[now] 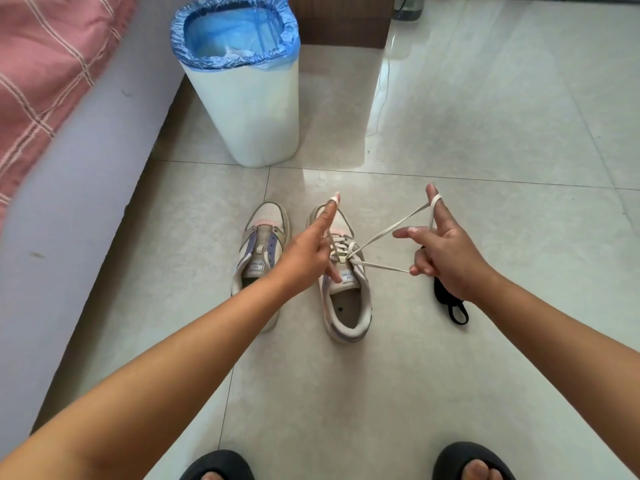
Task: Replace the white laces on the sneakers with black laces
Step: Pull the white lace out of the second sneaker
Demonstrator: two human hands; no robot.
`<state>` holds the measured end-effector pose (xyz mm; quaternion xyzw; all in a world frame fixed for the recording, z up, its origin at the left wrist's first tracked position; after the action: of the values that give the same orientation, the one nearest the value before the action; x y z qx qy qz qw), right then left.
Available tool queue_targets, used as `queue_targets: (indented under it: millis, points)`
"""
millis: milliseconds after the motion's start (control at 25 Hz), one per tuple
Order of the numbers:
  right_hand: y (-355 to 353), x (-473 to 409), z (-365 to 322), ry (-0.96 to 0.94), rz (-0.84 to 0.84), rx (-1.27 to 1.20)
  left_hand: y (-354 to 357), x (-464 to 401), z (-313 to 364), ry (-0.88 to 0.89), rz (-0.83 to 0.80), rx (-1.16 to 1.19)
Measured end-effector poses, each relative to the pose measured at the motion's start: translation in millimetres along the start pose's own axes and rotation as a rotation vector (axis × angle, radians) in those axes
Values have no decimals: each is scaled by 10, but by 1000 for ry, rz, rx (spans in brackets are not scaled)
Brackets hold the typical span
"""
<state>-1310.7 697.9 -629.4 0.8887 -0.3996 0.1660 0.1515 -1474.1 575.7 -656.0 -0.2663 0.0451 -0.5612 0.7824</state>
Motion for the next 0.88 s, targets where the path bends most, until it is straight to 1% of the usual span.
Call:
queue_targets:
  millis: [80, 160, 240, 320, 400, 440, 480, 520, 560, 600, 680, 720, 800, 880]
  points:
    - [9, 19, 19, -31, 2, 100, -27, -48, 1, 60, 50, -247]
    - [6, 20, 3, -84, 15, 120, -49, -73, 7, 71, 97, -526]
    - [-31, -7, -16, -147, 92, 17, -44, -65, 20, 91, 149, -710]
    - [-102, -38, -37, -207, 222, -166, -38, -49, 19, 91, 204, -931]
    - [-164, -66, -60, -261, 341, -299, -50, -49, -22, 23, 191, -1106]
    - [-182, -71, -70, -292, 382, -311, -69, -57, -48, -11, 159, -1158]
    - [-201, -69, -83, -324, 420, -262, -86, -72, -79, -41, 131, -1198]
    - [-217, -57, -98, -362, 456, -160, -104, -93, -97, -69, 109, -1224]
    - [-228, -38, -111, -403, 479, -42, -125, -108, -88, -78, 133, -1201]
    - [-233, -22, -126, -449, 483, 66, -155, -115, -60, -87, 174, -1126]
    - [-246, -22, -126, -495, 435, 231, -180, -117, -28, -147, 230, -902]
    - [-246, -40, -108, -464, 385, 286, -181, -103, -30, -183, 245, -768]
    - [-254, -114, -7, -300, 265, 397, -162, -65, -70, -256, 259, -468]
    - [-257, -183, 149, -76, 184, 541, -128, -38, -124, -255, 262, -271]
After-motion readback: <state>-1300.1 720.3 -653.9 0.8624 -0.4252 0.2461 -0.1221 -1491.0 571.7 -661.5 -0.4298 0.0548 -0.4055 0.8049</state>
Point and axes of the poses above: each hand's wrist, its own x-axis away from the middle knuckle, its own y-axis out of the palm, z = x × y, the point moved 4 cm from there along -x, towards the middle knuckle, and after that the axes turned 13 degrees about -x, right-handed, at the moved point
